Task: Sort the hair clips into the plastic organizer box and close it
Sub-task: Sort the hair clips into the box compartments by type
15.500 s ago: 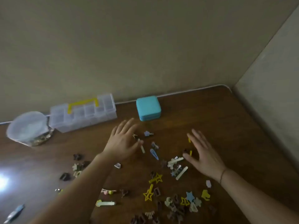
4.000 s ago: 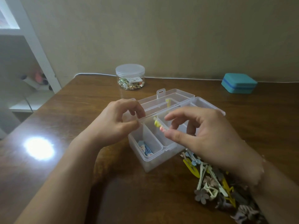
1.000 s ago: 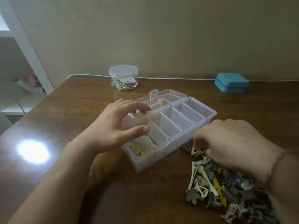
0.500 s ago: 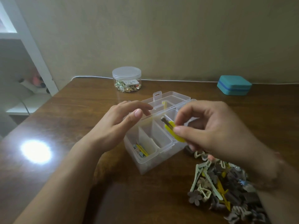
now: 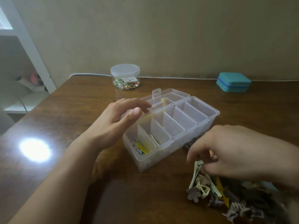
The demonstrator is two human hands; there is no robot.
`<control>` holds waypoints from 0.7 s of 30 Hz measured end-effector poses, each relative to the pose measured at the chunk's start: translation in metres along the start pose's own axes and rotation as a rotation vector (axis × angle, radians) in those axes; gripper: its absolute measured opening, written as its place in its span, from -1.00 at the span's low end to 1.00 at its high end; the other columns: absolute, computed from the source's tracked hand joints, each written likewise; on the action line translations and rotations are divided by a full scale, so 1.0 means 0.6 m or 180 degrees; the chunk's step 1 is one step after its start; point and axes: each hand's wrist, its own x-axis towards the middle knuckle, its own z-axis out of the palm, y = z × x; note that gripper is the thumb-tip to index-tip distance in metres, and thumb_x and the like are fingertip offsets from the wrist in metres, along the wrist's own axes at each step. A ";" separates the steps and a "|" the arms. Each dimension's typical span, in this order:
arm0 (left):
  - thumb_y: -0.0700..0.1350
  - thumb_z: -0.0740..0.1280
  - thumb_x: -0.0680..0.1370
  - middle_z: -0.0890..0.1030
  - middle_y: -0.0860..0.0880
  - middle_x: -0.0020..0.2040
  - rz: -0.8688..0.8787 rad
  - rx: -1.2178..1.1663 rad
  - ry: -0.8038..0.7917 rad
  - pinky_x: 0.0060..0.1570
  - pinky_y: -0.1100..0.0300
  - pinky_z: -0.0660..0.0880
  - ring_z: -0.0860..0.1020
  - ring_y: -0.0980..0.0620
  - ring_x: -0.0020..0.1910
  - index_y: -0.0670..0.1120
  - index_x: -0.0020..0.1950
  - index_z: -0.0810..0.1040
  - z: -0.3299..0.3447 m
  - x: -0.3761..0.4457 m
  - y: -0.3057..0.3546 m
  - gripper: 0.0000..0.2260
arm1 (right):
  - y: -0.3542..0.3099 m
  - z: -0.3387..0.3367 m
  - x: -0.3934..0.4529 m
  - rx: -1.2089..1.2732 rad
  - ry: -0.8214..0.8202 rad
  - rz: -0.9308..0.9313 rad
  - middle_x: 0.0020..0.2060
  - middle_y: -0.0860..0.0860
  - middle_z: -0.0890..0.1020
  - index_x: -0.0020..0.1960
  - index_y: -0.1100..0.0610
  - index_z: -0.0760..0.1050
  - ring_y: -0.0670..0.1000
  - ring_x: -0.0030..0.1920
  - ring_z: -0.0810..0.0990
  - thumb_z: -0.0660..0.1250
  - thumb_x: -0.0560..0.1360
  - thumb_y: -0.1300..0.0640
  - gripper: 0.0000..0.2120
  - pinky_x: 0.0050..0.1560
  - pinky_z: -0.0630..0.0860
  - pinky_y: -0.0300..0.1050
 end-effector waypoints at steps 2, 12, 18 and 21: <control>0.46 0.00 0.48 0.65 0.15 0.08 -0.0017 0.0001 -0.0014 0.17 -0.14 0.43 0.54 0.08 0.17 0.09 0.22 0.59 0.000 0.000 0.000 -0.37 | -0.009 0.007 0.003 -0.0273 0.0090 -0.0060 -0.21 -0.23 0.50 0.20 -0.36 0.43 -0.20 -0.23 0.43 0.29 0.49 -0.01 -0.65 -0.19 0.38 -0.30; 0.46 0.01 0.48 0.65 0.13 0.08 -0.0044 -0.0005 0.0007 0.17 -0.14 0.44 0.53 0.04 0.18 0.09 0.20 0.60 -0.001 0.000 -0.003 -0.38 | 0.002 0.028 0.020 -0.0321 0.0568 -0.0325 -0.05 -0.23 0.54 0.08 -0.24 0.51 -0.16 -0.01 0.52 0.30 0.48 -0.13 -0.83 -0.05 0.51 -0.17; 0.45 -0.01 0.50 0.66 0.11 0.08 0.0009 -0.0019 0.0000 0.17 -0.15 0.43 0.54 0.00 0.17 0.07 0.20 0.60 -0.001 0.001 -0.003 -0.37 | -0.013 0.004 0.018 0.2124 0.1097 -0.0963 -0.25 -0.26 0.63 -0.14 -0.14 0.60 -0.15 -0.40 0.52 0.44 0.38 -0.01 -0.93 -0.43 0.45 -0.36; 0.44 -0.01 0.51 0.66 0.08 0.08 0.0053 -0.0097 -0.0021 0.17 -0.17 0.43 0.56 -0.01 0.17 0.02 0.21 0.60 0.001 0.003 -0.006 -0.35 | -0.041 0.019 0.048 0.2618 0.1916 -0.0798 -0.18 -0.16 0.65 -0.11 -0.08 0.60 -0.07 -0.45 0.51 0.46 0.36 -0.01 -0.88 -0.48 0.46 -0.30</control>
